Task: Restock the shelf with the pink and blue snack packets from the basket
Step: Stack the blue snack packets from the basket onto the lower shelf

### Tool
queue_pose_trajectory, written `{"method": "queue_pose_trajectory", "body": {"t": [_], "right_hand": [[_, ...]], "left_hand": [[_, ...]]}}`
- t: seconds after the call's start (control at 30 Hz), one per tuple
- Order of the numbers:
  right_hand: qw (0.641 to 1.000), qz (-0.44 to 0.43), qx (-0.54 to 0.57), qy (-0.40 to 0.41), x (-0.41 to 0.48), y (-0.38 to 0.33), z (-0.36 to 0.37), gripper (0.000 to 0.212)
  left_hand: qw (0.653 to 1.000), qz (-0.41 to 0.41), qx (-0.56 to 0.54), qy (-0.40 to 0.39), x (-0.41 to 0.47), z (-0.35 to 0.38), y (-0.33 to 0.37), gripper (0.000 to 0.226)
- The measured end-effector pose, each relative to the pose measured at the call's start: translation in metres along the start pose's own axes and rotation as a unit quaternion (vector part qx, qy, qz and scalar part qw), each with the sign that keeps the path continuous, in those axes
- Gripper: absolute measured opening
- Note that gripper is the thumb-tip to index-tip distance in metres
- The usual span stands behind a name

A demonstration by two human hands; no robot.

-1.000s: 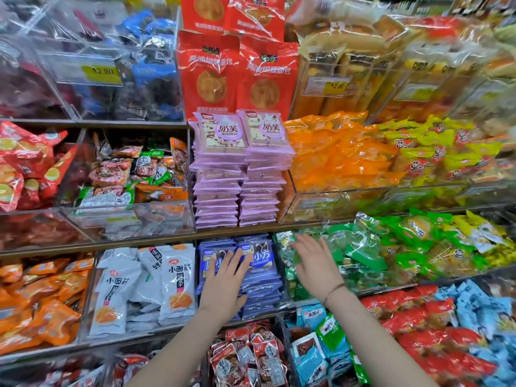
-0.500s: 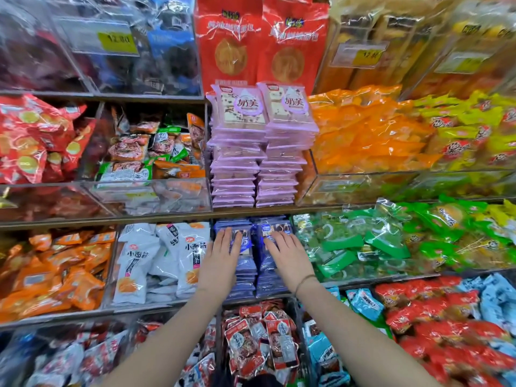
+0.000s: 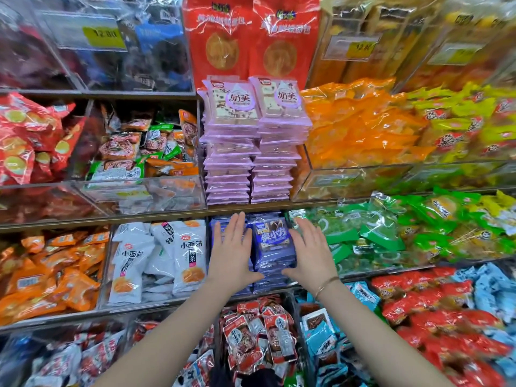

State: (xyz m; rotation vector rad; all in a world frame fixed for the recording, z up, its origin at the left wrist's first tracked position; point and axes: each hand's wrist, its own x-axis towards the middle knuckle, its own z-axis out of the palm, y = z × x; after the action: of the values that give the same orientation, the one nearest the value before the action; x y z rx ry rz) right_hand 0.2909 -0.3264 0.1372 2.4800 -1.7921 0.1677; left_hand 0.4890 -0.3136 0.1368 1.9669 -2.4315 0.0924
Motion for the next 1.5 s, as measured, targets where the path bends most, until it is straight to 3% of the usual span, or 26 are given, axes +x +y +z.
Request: {"method": "queue_pose_trajectory", "body": {"t": [0.1,0.2,0.43,0.53,0.67,0.73,0.83,1.13,1.37,1.5], "right_hand": [[0.998,-0.004,-0.034,-0.055,0.001,-0.001,-0.001,0.079],[0.996,0.014,-0.048,-0.072,0.008,-0.002,0.001,0.081],[0.997,0.031,-0.033,-0.055,0.011,-0.006,0.007,0.079],[0.998,0.029,-0.011,-0.047,0.010,-0.006,0.010,0.085],[0.996,-0.051,0.013,-0.071,0.017,-0.009,0.013,0.105],[0.992,-0.085,0.010,-0.095,0.023,-0.011,0.014,0.107],[0.990,-0.072,0.022,-0.119,0.029,-0.018,0.016,0.107],[0.996,-0.040,-0.014,-0.081,0.031,-0.030,0.021,0.106],[0.988,-0.080,0.085,-0.104,0.037,-0.018,0.009,0.090],[0.994,-0.068,0.033,-0.076,0.033,-0.025,0.010,0.092]], "left_hand": [[0.997,-0.008,0.058,-0.056,0.012,-0.002,0.020,0.086],[0.995,-0.033,0.061,-0.074,0.018,0.005,0.028,0.064],[0.997,-0.036,0.026,-0.056,0.016,0.016,0.025,0.052],[0.998,-0.039,0.004,-0.052,0.014,0.012,0.024,0.066],[0.996,-0.037,-0.045,-0.061,0.014,0.009,0.009,0.121],[0.996,-0.013,-0.010,-0.092,0.013,0.009,-0.008,0.131],[0.993,-0.010,0.019,-0.112,0.012,0.012,-0.023,0.125],[0.995,-0.062,0.028,-0.077,0.019,0.015,-0.006,0.117],[0.997,-0.047,0.002,-0.063,0.015,0.020,-0.011,0.120],[0.997,-0.048,-0.002,-0.059,0.014,0.021,-0.010,0.116]]}}
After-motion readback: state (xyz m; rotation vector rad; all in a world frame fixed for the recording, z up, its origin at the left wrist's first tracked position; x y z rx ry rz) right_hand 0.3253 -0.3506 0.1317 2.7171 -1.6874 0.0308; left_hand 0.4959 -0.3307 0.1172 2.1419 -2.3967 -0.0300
